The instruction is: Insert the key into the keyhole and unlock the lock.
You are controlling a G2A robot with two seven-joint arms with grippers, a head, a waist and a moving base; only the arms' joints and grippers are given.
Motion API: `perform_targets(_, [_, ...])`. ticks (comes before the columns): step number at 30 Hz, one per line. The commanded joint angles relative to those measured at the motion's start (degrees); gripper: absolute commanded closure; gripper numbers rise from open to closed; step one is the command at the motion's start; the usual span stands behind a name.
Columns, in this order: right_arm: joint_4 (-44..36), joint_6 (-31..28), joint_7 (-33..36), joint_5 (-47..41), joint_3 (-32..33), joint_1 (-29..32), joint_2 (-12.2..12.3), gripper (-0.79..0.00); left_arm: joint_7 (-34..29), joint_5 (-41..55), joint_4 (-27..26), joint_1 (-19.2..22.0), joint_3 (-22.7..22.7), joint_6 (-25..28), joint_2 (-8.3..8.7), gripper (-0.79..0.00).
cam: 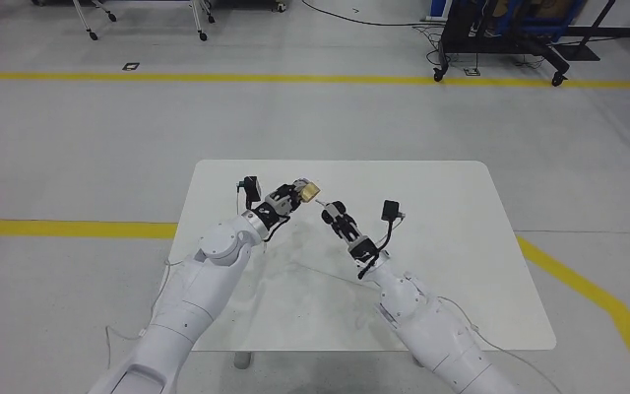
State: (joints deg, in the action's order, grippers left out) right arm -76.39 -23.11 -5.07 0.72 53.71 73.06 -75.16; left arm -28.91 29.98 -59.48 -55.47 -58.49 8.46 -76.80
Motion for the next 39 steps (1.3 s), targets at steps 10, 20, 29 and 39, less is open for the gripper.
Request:
perform_targets(10, [1.6, 0.6, 0.2, -1.1, 0.5, -0.7, -1.0, 0.0, -0.5, -1.9, -0.3, -0.2, -0.6, 0.1, -0.13, 0.0])
perform_targets(20, [2.6, 0.5, 0.9, -0.6, 0.7, -1.1, -1.7, 0.0, -0.9, -3.7, -0.2, -0.1, -0.7, 0.1, -0.34, 0.0])
perform_targets(29, [3.4, 0.7, 1.0, 0.1, 0.9, -1.4, -2.4, 0.0, 1.7, -4.0, -0.1, -0.4, -1.5, 0.3, -0.63, 0.0])
perform_targets(39, [2.8, 0.3, 2.9, -0.7, 1.4, -0.7, -2.9, 0.0, 3.9, -4.7, -0.6, -0.8, -1.8, -0.2, -1.02, 0.0])
